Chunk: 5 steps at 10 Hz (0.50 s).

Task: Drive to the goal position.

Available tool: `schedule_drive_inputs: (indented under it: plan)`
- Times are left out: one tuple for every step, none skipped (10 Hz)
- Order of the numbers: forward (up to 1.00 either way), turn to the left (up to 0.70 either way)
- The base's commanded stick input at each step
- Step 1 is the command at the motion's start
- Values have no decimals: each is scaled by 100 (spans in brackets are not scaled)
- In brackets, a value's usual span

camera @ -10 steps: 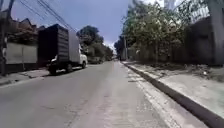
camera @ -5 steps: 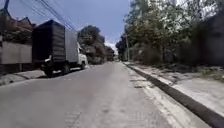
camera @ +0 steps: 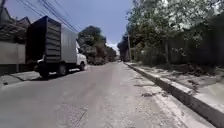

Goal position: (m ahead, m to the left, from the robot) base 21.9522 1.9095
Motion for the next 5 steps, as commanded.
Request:
schedule_drive_inputs:
  plan:
    - [100, -39]
    - [100, -40]
    - [100, -39]
    - [100, -13]
    - [100, 0]
